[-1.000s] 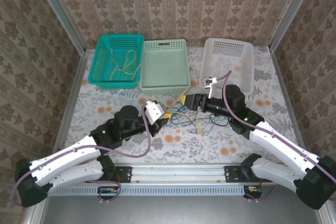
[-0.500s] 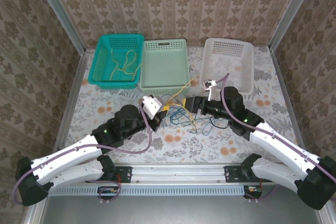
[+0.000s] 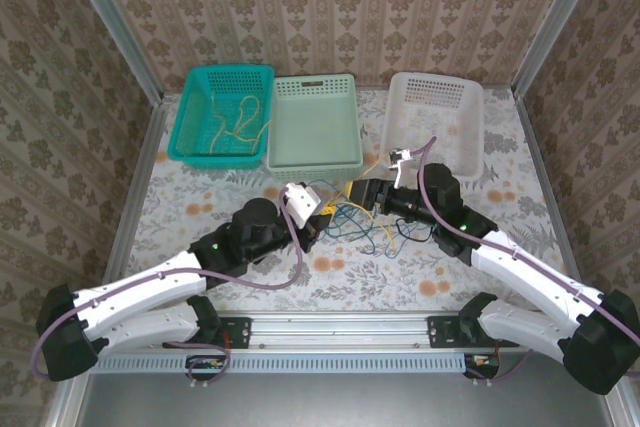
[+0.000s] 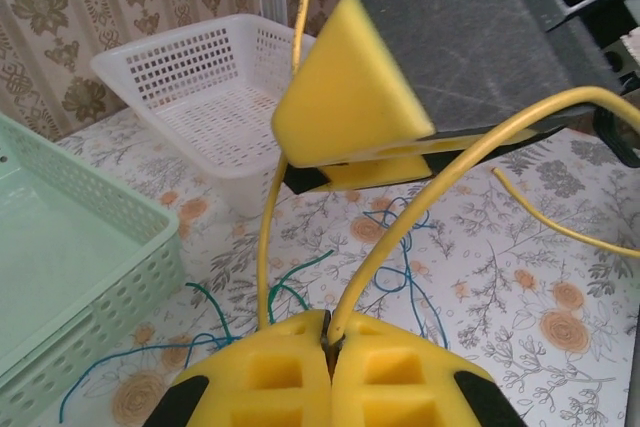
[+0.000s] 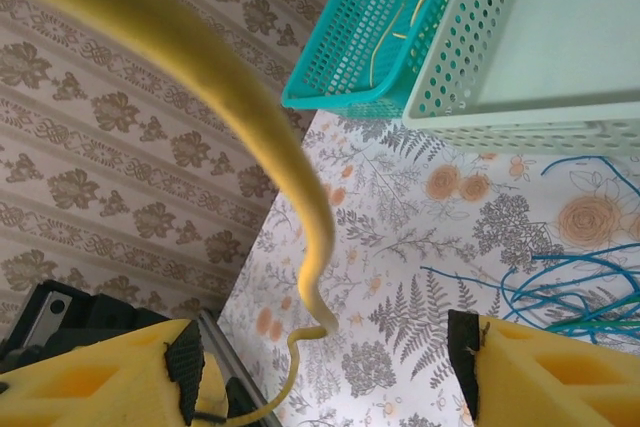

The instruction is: Untangle the cables

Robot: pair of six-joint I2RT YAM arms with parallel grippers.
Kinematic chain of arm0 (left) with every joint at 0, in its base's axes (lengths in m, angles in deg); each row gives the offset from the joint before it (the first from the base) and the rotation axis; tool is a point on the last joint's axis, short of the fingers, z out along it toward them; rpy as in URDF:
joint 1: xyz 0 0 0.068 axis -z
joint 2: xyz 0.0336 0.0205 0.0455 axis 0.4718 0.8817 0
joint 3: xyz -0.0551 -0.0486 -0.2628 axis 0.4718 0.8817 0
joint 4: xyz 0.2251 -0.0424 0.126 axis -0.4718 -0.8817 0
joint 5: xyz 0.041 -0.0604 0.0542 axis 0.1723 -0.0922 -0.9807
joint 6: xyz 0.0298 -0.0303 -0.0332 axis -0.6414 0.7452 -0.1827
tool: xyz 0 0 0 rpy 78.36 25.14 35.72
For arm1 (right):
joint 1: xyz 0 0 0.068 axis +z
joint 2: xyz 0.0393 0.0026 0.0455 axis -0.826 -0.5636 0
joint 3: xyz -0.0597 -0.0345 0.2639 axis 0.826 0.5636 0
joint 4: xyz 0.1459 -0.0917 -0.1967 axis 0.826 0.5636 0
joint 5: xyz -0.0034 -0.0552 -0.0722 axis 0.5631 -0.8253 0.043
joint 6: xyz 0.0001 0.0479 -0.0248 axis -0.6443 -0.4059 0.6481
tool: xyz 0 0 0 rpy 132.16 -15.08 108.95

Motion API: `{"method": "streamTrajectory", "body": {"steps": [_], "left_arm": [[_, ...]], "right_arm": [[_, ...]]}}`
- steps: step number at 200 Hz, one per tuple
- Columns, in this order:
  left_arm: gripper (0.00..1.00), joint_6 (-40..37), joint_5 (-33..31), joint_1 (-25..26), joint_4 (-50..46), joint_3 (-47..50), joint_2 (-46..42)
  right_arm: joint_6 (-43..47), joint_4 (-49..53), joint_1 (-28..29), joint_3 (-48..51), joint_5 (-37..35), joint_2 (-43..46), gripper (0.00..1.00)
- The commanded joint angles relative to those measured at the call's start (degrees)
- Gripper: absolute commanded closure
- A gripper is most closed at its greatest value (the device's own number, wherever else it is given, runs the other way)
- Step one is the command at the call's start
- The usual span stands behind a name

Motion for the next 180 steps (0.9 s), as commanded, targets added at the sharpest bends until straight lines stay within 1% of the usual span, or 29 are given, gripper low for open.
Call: {"method": "streamTrajectory", "body": {"steps": [1, 18, 29, 41, 53, 79, 87, 96, 120, 140, 160, 180], "left_arm": [[1.0, 0.82, 1.23, 1.03, 4.73, -1.73, -0.1], [1.0, 0.59, 1.1, 1.78, 6.57, -1.47, 0.12], [1.0, 0.59, 0.91, 2.26, 7.83, -1.24, 0.5], [1.0, 0.45, 1.2, 2.68, 9.18, -1.01, 1.01], [1.0, 0.13, 1.68, 3.19, 10.53, -0.86, 1.58], [1.0, -0.03, 3.69, 3.82, 13.19, -0.34, 2.67], [1.0, 0.01, 4.0, 4.06, 13.45, -0.18, 3.15], [1.0, -0.16, 4.2, 4.39, 13.69, 0.05, 3.59], [1.0, -1.14, 4.12, 5.37, 14.39, 0.8, 3.6], [1.0, -2.71, 3.97, 6.15, 14.83, 1.65, 2.5], [1.0, -4.52, 4.41, 6.72, 13.25, 2.14, 1.38], [0.99, -4.57, 4.22, 7.22, 10.47, 2.77, 0.29]], "right_arm": [[-1.89, -3.11, 0.26, 0.91, -0.96, -0.21, 0.33], [-2.95, -4.96, 0.3, 1.32, -0.73, -1.21, 0.36], [-3.57, -6.13, 0.28, 1.28, -0.48, -1.7, 0.39], [-3.82, -6.47, 0.26, 0.95, -0.47, -2.09, 0.4], [-3.81, -6.43, 0.26, 0.66, -0.52, -2.3, 0.41], [-4.26, -7.3, 0.26, 0.72, -0.79, -2.17, 0.47], [-4.51, -7.3, 0.17, 0.58, -0.82, -2.05, 0.51], [-4.92, -7.12, 0.17, 0.27, -0.83, -2.12, 0.59], [-6.19, -6.42, -0.23, -0.17, -0.72, -2.0, 0.83], [-7.14, -4.68, -1.4, -0.36, -0.43, -1.64, 1.0], [-9.19, -3.73, -4.1, 0.36, -0.05, -0.67, 1.0], [-8.81, -0.82, -6.53, 0.45, -0.55, 1.6, 1.0]]}}
